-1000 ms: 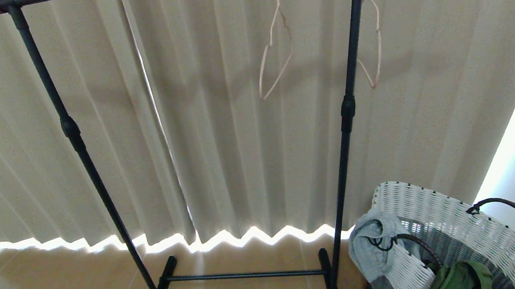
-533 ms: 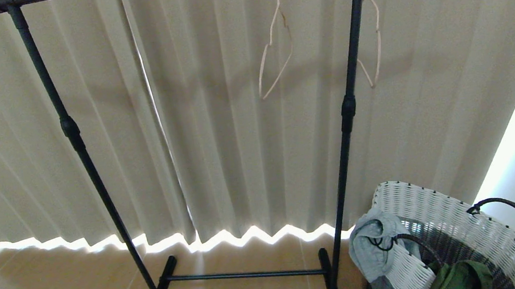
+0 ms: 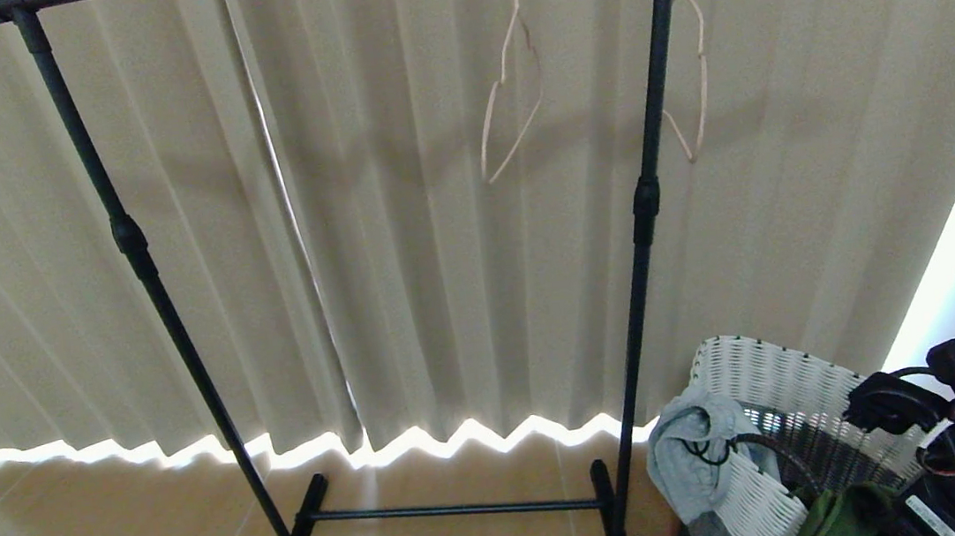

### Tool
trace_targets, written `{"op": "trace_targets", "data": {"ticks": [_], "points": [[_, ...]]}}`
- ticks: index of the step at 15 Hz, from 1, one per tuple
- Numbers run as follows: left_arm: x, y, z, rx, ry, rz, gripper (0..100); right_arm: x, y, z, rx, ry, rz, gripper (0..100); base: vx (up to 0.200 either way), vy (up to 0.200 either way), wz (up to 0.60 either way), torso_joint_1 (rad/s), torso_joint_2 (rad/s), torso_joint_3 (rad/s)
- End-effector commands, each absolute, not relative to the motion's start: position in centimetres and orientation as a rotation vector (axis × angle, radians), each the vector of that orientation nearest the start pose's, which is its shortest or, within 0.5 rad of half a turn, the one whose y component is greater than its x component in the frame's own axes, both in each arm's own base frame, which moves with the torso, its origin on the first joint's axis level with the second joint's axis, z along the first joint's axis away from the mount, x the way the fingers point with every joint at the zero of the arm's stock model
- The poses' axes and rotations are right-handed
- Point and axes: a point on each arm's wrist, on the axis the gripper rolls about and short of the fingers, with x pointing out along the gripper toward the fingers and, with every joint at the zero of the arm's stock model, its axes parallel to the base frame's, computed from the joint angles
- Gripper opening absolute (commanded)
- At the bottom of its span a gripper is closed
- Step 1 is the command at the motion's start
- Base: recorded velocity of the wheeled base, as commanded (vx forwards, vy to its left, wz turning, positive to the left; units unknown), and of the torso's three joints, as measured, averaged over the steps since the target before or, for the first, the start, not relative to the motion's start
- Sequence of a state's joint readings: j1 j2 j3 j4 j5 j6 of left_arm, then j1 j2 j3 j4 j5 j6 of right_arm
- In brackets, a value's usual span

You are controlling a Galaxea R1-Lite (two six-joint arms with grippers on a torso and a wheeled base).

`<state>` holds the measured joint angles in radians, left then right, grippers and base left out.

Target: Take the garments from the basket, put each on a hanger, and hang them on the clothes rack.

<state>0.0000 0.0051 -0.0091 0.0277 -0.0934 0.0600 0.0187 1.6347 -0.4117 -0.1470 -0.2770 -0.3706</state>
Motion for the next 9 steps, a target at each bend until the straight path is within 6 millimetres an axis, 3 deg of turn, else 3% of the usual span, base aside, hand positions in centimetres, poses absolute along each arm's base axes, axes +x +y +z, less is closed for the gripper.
{"op": "trace_targets", "data": {"ticks": [1,8,9], "points": [[-2.33,-0.21,7.53,0.056,0.02,-0.093,100,21.34,-0.46,4.76,-0.512,1.169,-0.057,100,0.0,0.0,0.0,0.0,0.0,0.0],[-2.33,-0.2,7.53,0.054,0.02,-0.091,100,22.25,-1.21,4.29,-0.523,1.177,-0.129,100,0.0,0.0,0.0,0.0,0.0,0.0],[-2.33,-0.21,7.53,0.054,0.02,-0.093,100,22.24,-1.24,4.32,-0.521,1.176,-0.131,0,0.0,0.0,0.0,0.0,0.0,0.0]]}}
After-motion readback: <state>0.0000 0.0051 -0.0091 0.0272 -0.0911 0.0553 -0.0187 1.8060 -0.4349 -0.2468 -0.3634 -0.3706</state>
